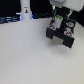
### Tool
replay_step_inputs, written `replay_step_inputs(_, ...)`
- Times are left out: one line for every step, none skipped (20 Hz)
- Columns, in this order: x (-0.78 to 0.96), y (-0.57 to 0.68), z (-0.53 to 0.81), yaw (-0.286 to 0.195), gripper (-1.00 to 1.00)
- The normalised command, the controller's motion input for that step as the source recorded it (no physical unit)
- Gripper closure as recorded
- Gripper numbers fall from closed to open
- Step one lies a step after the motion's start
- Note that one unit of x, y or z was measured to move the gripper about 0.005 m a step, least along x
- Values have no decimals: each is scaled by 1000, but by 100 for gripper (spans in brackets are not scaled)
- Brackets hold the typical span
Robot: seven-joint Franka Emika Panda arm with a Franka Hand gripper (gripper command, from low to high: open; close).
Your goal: Open the kcup holder, insert the kcup into the holder, and close the kcup holder
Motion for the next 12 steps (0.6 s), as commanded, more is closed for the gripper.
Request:
replay_step_inputs(0,-31,-57,-94,-100)
replay_step_inputs(0,-26,-26,-95,-100)
replay_step_inputs(0,-6,0,-92,100)
replay_step_inputs(0,0,0,-78,100)
replay_step_inputs(0,0,0,-70,100)
replay_step_inputs(0,0,0,-70,100)
replay_step_inputs(0,0,0,-70,100)
replay_step_inputs(0,0,0,-63,100)
replay_step_inputs(0,0,3,-60,100)
replay_step_inputs(0,0,20,-59,100)
replay_step_inputs(0,0,26,-59,100)
replay_step_inputs(0,0,49,-62,100)
